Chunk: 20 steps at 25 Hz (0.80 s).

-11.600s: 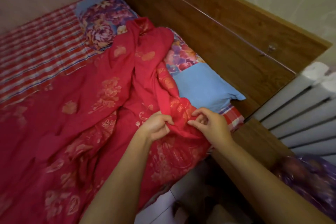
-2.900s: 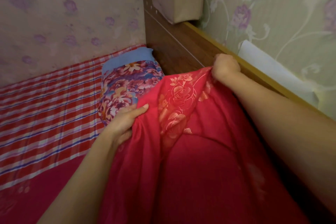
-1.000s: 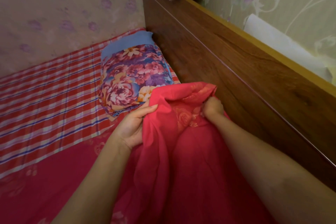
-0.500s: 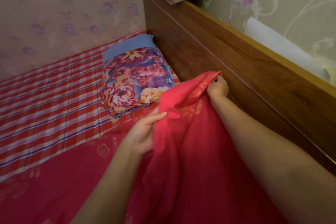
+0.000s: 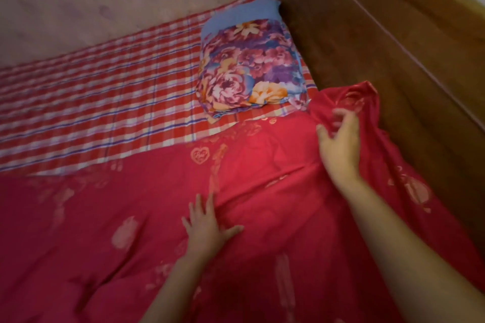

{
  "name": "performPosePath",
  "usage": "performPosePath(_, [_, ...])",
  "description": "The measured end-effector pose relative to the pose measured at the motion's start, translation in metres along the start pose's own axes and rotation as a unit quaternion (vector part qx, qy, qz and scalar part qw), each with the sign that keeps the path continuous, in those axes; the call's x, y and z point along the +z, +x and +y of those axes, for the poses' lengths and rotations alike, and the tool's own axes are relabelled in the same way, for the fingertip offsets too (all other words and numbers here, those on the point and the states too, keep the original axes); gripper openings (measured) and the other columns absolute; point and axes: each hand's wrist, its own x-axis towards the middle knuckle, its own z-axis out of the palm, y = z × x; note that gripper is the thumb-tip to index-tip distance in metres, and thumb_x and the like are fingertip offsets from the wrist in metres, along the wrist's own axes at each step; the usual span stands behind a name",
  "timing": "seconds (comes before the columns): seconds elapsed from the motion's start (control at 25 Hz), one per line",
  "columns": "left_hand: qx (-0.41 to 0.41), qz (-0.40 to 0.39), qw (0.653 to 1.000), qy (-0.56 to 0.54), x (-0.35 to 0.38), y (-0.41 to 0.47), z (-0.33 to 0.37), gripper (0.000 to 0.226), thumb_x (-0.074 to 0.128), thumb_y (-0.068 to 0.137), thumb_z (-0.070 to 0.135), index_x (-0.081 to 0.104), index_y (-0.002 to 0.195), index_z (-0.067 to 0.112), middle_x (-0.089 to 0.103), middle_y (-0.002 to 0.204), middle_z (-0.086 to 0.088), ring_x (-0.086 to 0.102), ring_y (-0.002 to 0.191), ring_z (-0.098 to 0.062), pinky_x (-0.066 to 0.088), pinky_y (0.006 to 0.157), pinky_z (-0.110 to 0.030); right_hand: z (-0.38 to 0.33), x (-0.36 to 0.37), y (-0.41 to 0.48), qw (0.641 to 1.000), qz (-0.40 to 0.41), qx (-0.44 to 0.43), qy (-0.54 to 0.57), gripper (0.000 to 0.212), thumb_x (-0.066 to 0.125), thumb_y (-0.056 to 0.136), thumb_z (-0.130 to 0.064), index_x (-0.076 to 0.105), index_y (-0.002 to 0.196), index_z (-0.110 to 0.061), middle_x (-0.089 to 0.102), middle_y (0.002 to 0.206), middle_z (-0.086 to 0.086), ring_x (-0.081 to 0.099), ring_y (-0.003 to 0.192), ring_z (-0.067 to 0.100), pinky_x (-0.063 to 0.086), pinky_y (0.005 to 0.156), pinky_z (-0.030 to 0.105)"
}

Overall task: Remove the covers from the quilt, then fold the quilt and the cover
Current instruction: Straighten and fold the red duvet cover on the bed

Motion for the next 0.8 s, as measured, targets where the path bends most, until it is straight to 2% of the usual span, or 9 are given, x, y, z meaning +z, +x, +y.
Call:
performPosePath(0.12, [-0.130, -0.020, 0.991, 0.000, 0.016, -0.019, -0.061, 0.120, 0.066, 0.067, 0.068, -0.002, 0.151, 0.017, -0.002, 0.158, -0.015, 0.005, 0.145, -0.033, 0.015, 0.114, -0.054, -0.018, 0.018, -0.095, 0.969, -0.228, -0.085, 0.036, 0.010, 0.065, 0.082, -0.010, 0.061, 0.089, -0.015, 0.062, 0.074, -0.004, 0.059, 0.066, 0.012, 0.047, 0.066, 0.028])
performPosePath(0.24, [-0.122, -0.092, 0.988, -0.008, 0.050, -0.062, -0.099, 0.106, 0.061, 0.076, 0.063, 0.004, 0.151, 0.015, 0.008, 0.157, -0.014, 0.013, 0.145, -0.028, 0.019, 0.114, -0.050, -0.008, 0.039, -0.180, 0.897, -0.367, -0.238, -0.063, 0.024, 0.071, 0.071, -0.019, 0.069, 0.095, -0.017, 0.070, 0.088, -0.001, 0.066, 0.085, 0.020, 0.050, 0.079, 0.028])
performPosePath(0.32, [-0.085, -0.110, 0.990, 0.024, 0.068, -0.094, -0.114, 0.083, 0.060, 0.083, 0.052, 0.022, 0.146, 0.013, 0.028, 0.150, -0.008, 0.027, 0.140, -0.023, 0.024, 0.111, -0.044, 0.007, 0.043, -0.212, 0.859, -0.395, -0.276, -0.175, 0.052, 0.085, 0.052, -0.027, 0.070, 0.102, -0.020, 0.069, 0.093, 0.001, 0.066, 0.090, 0.024, 0.052, 0.082, 0.033])
performPosePath(0.44, [-0.030, -0.031, 0.999, 0.022, 0.064, -0.119, -0.127, 0.036, 0.064, 0.082, 0.030, 0.054, 0.113, 0.013, 0.062, 0.116, -0.006, 0.056, 0.112, -0.026, 0.038, 0.090, -0.034, 0.019, 0.038, -0.226, 0.826, -0.364, -0.315, -0.293, 0.039, 0.090, 0.039, -0.030, 0.068, 0.071, -0.024, 0.060, 0.070, -0.003, 0.061, 0.070, 0.020, 0.051, 0.073, 0.030])
performPosePath(0.56, [0.016, 0.018, 1.000, 0.008, 0.042, -0.142, -0.127, 0.034, 0.066, 0.081, 0.040, 0.055, 0.096, 0.012, 0.068, 0.094, -0.008, 0.061, 0.092, -0.030, 0.038, 0.074, -0.039, 0.019, 0.021, -0.235, 0.855, -0.329, -0.275, -0.292, 0.031, 0.086, 0.051, -0.018, 0.060, 0.069, -0.021, 0.057, 0.070, -0.001, 0.059, 0.070, 0.025, 0.048, 0.067, 0.035])
performPosePath(0.64, [0.068, 0.030, 0.997, -0.023, 0.031, -0.163, -0.113, 0.030, 0.066, 0.082, 0.036, 0.054, 0.098, 0.014, 0.067, 0.090, -0.006, 0.061, 0.088, -0.030, 0.039, 0.072, -0.038, 0.007, 0.007, -0.245, 0.908, -0.295, -0.202, -0.219, 0.025, 0.079, 0.065, -0.011, 0.056, 0.075, -0.016, 0.057, 0.076, 0.004, 0.058, 0.075, 0.030, 0.046, 0.068, 0.038])
performPosePath(0.68, [0.094, -0.009, 0.991, -0.098, 0.025, -0.175, -0.100, 0.026, 0.068, 0.083, 0.032, 0.054, 0.097, 0.015, 0.065, 0.084, -0.002, 0.060, 0.082, -0.026, 0.040, 0.071, -0.036, -0.004, -0.001, -0.251, 0.934, -0.291, -0.134, -0.157, 0.022, 0.076, 0.071, -0.011, 0.055, 0.078, -0.015, 0.057, 0.078, 0.004, 0.057, 0.075, 0.028, 0.044, 0.069, 0.034])
performPosePath(0.72, [0.108, -0.116, 0.969, -0.190, 0.020, -0.188, -0.089, 0.024, 0.069, 0.084, 0.027, 0.056, 0.101, 0.017, 0.064, 0.082, 0.003, 0.059, 0.078, -0.019, 0.043, 0.074, -0.035, -0.018, -0.005, -0.260, 0.953, -0.286, -0.051, -0.088, 0.021, 0.075, 0.075, -0.016, 0.055, 0.080, -0.015, 0.057, 0.078, 0.002, 0.057, 0.073, 0.023, 0.042, 0.068, 0.028])
performPosePath(0.8, [0.118, -0.376, 0.880, -0.267, 0.015, -0.207, -0.077, 0.042, 0.065, 0.088, 0.016, 0.051, 0.127, 0.013, 0.064, 0.107, -0.003, 0.059, 0.098, -0.014, 0.045, 0.089, -0.029, -0.040, -0.009, -0.286, 0.947, -0.314, 0.063, -0.005, 0.026, 0.077, 0.075, -0.031, 0.059, 0.085, -0.014, 0.061, 0.079, -0.001, 0.057, 0.071, 0.015, 0.040, 0.067, 0.018])
